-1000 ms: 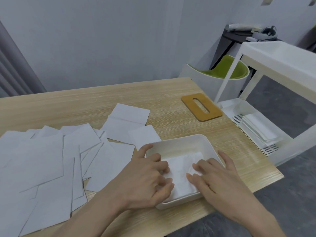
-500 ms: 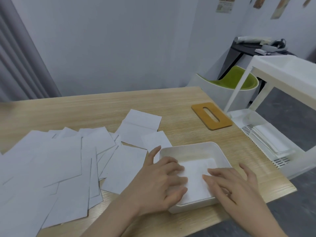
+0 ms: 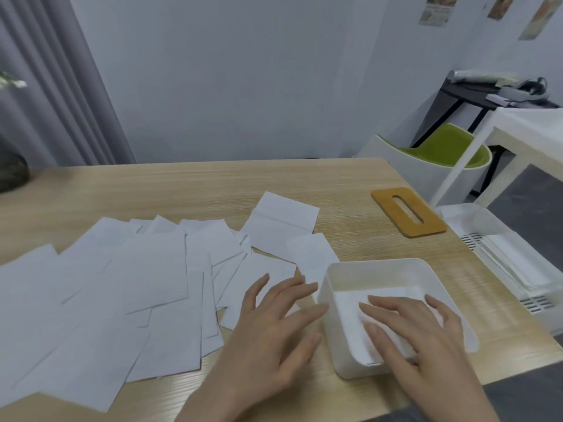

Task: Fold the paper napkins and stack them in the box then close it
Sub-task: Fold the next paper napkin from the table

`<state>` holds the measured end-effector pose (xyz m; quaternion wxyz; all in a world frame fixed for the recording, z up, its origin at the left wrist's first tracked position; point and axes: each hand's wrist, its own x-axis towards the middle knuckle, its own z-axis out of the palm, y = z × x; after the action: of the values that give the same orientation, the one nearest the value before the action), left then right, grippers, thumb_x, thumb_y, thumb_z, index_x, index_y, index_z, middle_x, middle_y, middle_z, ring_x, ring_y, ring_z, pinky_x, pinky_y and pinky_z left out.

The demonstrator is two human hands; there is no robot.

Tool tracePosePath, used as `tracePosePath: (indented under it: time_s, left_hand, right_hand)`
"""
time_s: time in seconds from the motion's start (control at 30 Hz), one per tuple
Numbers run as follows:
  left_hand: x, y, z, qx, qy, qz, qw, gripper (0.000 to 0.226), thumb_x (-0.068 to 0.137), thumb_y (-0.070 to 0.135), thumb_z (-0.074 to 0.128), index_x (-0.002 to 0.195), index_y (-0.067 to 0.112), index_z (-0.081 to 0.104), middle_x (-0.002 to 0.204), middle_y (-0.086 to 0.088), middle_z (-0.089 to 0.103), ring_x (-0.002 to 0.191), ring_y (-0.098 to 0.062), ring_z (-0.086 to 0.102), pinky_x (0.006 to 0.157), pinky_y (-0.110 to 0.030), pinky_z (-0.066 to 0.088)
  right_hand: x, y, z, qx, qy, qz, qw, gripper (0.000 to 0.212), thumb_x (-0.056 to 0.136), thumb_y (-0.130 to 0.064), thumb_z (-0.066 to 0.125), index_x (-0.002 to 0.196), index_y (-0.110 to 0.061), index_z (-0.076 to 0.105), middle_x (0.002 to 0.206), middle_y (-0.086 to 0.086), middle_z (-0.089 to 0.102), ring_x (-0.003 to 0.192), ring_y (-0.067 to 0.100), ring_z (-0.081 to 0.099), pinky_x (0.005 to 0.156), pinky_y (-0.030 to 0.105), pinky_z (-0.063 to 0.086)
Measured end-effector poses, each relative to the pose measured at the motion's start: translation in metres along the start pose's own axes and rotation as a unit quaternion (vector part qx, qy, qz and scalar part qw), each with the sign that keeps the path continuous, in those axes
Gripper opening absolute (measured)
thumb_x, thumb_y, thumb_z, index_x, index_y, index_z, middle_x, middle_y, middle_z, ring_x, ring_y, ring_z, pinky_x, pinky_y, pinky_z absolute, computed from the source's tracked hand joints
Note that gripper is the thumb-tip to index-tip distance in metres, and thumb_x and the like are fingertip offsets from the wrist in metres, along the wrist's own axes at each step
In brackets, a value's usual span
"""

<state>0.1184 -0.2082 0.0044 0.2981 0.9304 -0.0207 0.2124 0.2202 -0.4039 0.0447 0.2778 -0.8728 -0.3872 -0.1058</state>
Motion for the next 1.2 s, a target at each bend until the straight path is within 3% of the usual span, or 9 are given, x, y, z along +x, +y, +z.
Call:
tracePosePath:
  time_s: [0.37,0.5,0.6,0.67,0.8,0.93,1.03,1.13,1.2]
  left_hand:
    - [-0.053,-0.051,-0.044,0.047,0.044,-0.079,0.995,0.035,0.09,0.037,0.05,0.119,0.031,0.069,0.134,0.012,0.057,0.128,0.0,0.046,0.113,-0.042,0.017]
    - [-0.067,-0.064,-0.048,0.071,0.027,-0.11,0.991,0.037,0.089,0.037,0.047,0.118,0.029,0.07,0.13,0.008,0.061,0.125,-0.005,0.051,0.112,-0.041,0.017]
    - [-0.075,-0.072,-0.045,0.107,-0.004,-0.135,0.985,0.041,0.089,0.039,0.045,0.118,0.027,0.07,0.131,0.004,0.062,0.127,-0.015,0.055,0.11,-0.042,0.017]
    - [-0.079,-0.075,-0.042,0.129,-0.019,-0.147,0.98,0.042,0.09,0.041,0.044,0.122,0.027,0.068,0.134,0.004,0.061,0.131,-0.018,0.051,0.111,-0.043,0.016]
    - [-0.085,-0.081,-0.035,0.154,-0.025,-0.146,0.977,0.044,0.092,0.041,0.044,0.129,0.027,0.064,0.138,0.003,0.058,0.136,-0.018,0.046,0.111,-0.046,0.016]
    - [-0.089,-0.085,-0.031,0.154,-0.002,-0.143,0.978,0.044,0.092,0.04,0.046,0.131,0.027,0.062,0.139,0.004,0.056,0.137,-0.016,0.044,0.111,-0.048,0.018]
    - [-0.089,-0.086,-0.03,0.167,0.007,-0.137,0.976,0.042,0.092,0.039,0.047,0.129,0.027,0.063,0.136,0.004,0.059,0.134,-0.016,0.048,0.11,-0.048,0.021]
    - [-0.089,-0.085,-0.028,0.181,-0.002,-0.142,0.973,0.042,0.091,0.04,0.048,0.128,0.027,0.064,0.136,0.005,0.059,0.134,-0.015,0.048,0.109,-0.047,0.023]
    - [-0.09,-0.086,-0.028,0.176,0.003,-0.148,0.973,0.041,0.091,0.04,0.049,0.127,0.028,0.063,0.136,0.005,0.058,0.135,-0.014,0.047,0.11,-0.046,0.022]
  right_hand:
    - [0.021,-0.066,0.046,0.036,-0.043,-0.071,0.996,0.035,0.087,-0.039,0.047,0.103,-0.023,0.074,0.107,-0.01,0.067,0.103,0.009,0.058,0.093,0.032,0.034]
    - [0.024,-0.078,0.059,0.034,-0.075,-0.057,0.995,0.037,0.088,-0.04,0.045,0.104,-0.023,0.073,0.107,-0.01,0.066,0.103,0.011,0.061,0.09,0.03,0.043]
    - [0.023,-0.078,0.071,0.03,-0.093,-0.043,0.994,0.023,0.09,-0.03,0.059,0.108,-0.022,0.073,0.109,-0.008,0.065,0.107,0.012,0.059,0.088,0.035,0.048]
    - [0.023,-0.076,0.08,0.034,-0.122,-0.018,0.992,0.026,0.092,-0.028,0.061,0.117,-0.027,0.068,0.118,-0.013,0.059,0.119,0.007,0.05,0.097,0.031,0.042]
    - [0.022,-0.077,0.099,0.03,-0.187,-0.007,0.982,0.036,0.096,-0.042,0.046,0.131,-0.038,0.051,0.131,-0.024,0.041,0.129,-0.006,0.027,0.104,0.013,0.024]
    - [0.017,-0.076,0.117,-0.013,-0.217,-0.038,0.975,0.039,0.098,-0.05,0.037,0.136,-0.044,0.042,0.142,-0.027,0.027,0.136,-0.007,0.014,0.106,0.014,0.016]
    - [0.013,-0.079,0.121,-0.016,-0.199,-0.03,0.98,0.034,0.093,-0.041,0.055,0.127,-0.038,0.057,0.14,-0.018,0.041,0.134,0.002,0.03,0.105,0.025,0.025]
    - [0.009,-0.079,0.127,-0.022,-0.135,-0.032,0.99,0.034,0.066,-0.014,0.086,0.097,-0.023,0.075,0.109,-0.001,0.068,0.104,0.022,0.064,0.079,0.041,0.049]
    - [0.008,-0.082,0.133,-0.021,-0.089,-0.052,0.994,0.026,0.066,-0.013,0.085,0.089,-0.02,0.076,0.098,0.002,0.07,0.098,0.019,0.063,0.069,0.04,0.05]
